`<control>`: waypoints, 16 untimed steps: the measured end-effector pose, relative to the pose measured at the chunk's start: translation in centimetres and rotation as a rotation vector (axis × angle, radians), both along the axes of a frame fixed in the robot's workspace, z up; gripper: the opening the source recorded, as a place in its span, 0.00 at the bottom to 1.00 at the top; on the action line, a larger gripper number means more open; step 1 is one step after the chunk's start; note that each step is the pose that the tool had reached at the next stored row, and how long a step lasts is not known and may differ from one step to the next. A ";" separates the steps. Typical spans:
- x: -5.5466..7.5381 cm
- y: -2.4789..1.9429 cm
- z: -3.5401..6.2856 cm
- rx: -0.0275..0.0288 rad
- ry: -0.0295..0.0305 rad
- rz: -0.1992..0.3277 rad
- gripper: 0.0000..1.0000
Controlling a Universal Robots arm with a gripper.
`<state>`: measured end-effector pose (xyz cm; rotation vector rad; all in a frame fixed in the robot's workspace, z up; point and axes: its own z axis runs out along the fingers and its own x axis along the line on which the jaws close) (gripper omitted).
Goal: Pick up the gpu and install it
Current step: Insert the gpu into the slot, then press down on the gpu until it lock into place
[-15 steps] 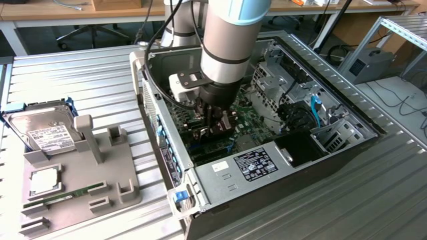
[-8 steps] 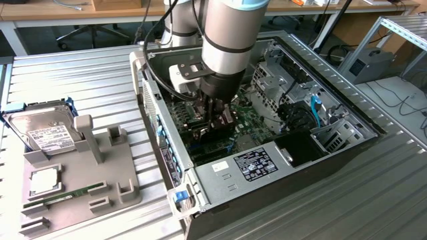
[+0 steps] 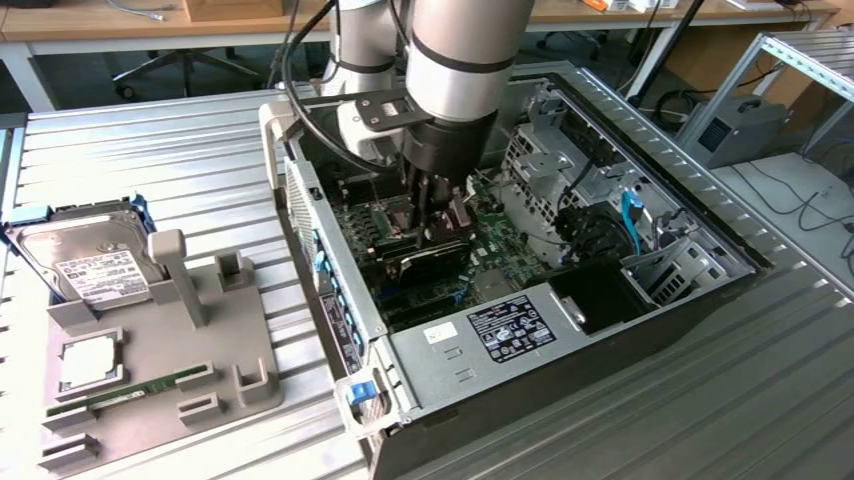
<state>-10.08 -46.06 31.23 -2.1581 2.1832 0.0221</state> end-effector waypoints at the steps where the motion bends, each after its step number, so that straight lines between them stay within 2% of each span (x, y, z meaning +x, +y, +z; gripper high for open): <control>1: 0.0 0.03 0.22 0.0000 0.0000 0.000 0.34; 16: 0.0 0.05 0.38 -0.0004 0.0000 0.000 0.34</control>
